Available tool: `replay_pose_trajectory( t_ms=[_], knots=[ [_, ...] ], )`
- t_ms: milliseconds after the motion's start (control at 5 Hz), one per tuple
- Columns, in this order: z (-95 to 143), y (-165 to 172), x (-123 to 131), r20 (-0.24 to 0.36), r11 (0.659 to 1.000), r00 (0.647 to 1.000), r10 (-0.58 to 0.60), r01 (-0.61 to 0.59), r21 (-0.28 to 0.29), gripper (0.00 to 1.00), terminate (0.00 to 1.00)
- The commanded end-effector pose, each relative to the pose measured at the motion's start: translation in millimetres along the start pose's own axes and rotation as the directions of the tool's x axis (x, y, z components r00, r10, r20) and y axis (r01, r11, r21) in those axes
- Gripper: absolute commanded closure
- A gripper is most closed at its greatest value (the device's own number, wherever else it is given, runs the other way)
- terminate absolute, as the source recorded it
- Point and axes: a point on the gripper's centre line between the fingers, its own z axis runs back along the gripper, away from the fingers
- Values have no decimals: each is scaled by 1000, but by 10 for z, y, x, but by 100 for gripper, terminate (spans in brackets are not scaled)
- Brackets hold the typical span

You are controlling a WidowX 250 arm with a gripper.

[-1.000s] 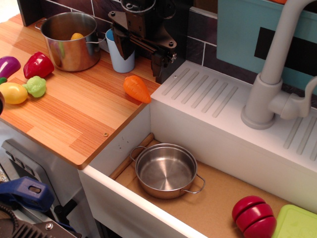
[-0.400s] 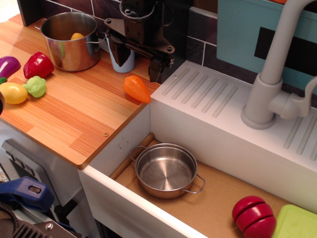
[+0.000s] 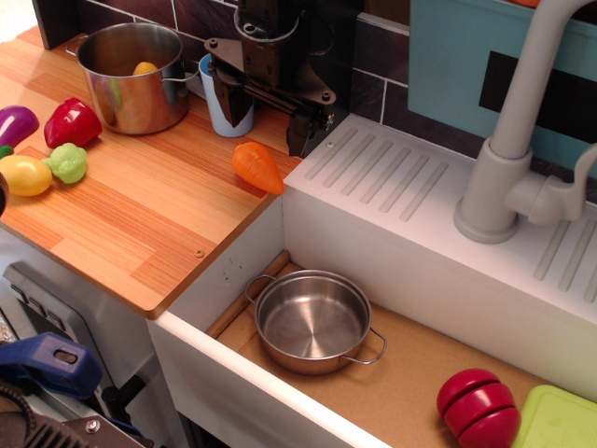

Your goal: Put carrot in pot or pan

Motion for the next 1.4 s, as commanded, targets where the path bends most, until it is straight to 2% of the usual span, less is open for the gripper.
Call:
replay_pose_trajectory(
  t_ms=[0,200,800,1200],
  knots=[
    [-1,70,109,39,999,998,39,-41,28,0,0],
    [-63,107,149,13,996,996,84,-84,25,0,0],
    [-183,241,184,9,990,992,128,-128,65,0,0],
    [-279,256,86,23,985,987,158,-159,64,0,0]
  ],
)
